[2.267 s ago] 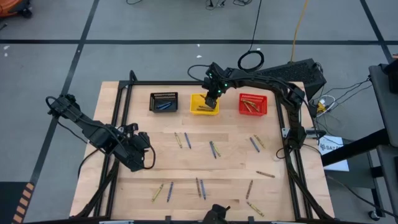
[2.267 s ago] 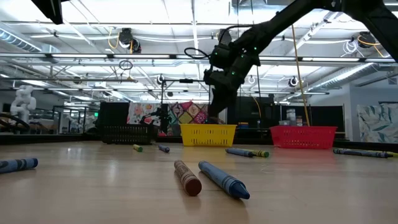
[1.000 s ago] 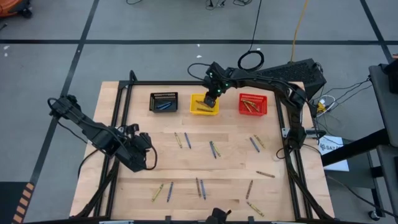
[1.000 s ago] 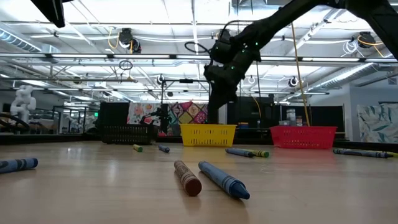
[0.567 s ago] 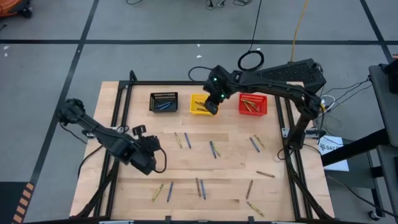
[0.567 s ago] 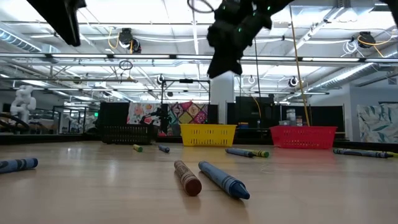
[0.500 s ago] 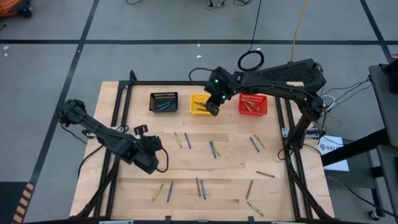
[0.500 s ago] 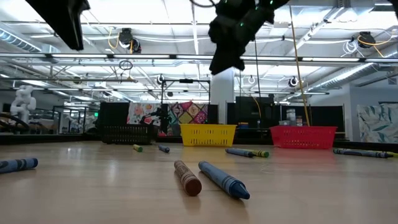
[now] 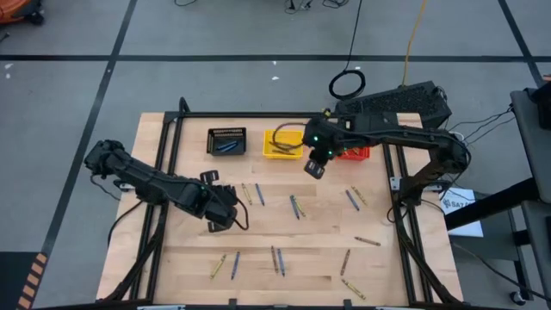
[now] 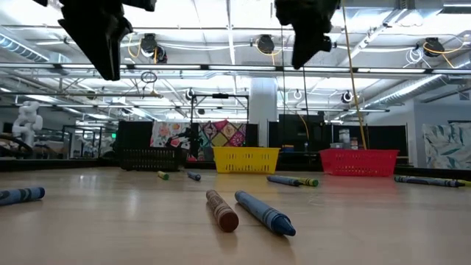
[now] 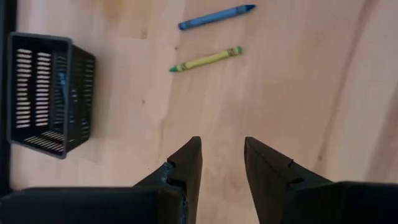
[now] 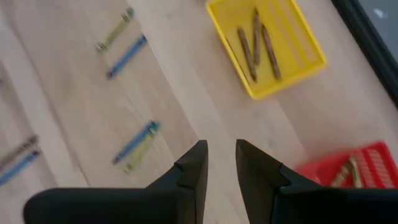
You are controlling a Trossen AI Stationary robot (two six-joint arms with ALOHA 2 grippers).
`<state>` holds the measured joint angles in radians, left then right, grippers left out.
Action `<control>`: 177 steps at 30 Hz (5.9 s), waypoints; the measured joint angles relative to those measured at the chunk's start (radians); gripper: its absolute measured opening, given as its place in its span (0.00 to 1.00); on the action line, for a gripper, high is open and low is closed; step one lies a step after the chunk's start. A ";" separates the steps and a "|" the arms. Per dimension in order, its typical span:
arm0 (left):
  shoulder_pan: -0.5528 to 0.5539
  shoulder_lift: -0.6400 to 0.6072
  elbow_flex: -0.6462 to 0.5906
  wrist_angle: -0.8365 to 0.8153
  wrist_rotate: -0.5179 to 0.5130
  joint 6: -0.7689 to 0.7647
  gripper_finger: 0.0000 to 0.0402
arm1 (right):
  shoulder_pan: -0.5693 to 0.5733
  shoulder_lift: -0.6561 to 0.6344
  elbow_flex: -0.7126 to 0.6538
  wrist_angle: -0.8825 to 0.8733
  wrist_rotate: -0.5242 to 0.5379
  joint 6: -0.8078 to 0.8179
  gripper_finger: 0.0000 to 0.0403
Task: Sort crayons
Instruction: Put the blue crayon into the black bin
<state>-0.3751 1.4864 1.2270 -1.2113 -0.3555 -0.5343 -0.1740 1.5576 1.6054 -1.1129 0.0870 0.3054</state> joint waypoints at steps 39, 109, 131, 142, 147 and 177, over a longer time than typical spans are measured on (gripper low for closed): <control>-0.188 0.128 -0.261 0.449 0.248 -0.681 0.30 | 0.112 0.007 0.000 -0.173 0.044 0.285 0.18; -0.263 0.391 0.048 0.415 0.294 -0.764 0.30 | 0.111 0.007 -0.001 -0.089 0.048 0.251 0.18; -0.263 0.474 0.048 0.425 0.276 -0.761 0.30 | 0.111 0.007 -0.001 -0.088 0.048 0.251 0.18; -0.265 0.486 0.047 0.497 0.270 -0.719 0.06 | 0.111 0.007 -0.001 -0.087 0.048 0.228 0.18; -0.253 0.486 0.047 0.508 0.282 -0.708 0.02 | 0.111 0.007 -0.001 -0.087 0.044 0.228 0.18; -0.114 0.290 0.194 0.009 0.114 -0.319 0.03 | 0.111 0.007 -0.001 -0.072 0.043 0.201 0.18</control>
<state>-0.4888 1.7759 1.4210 -1.2026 -0.2413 -0.8535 -0.0635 1.5650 1.6047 -1.1854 0.1299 0.5069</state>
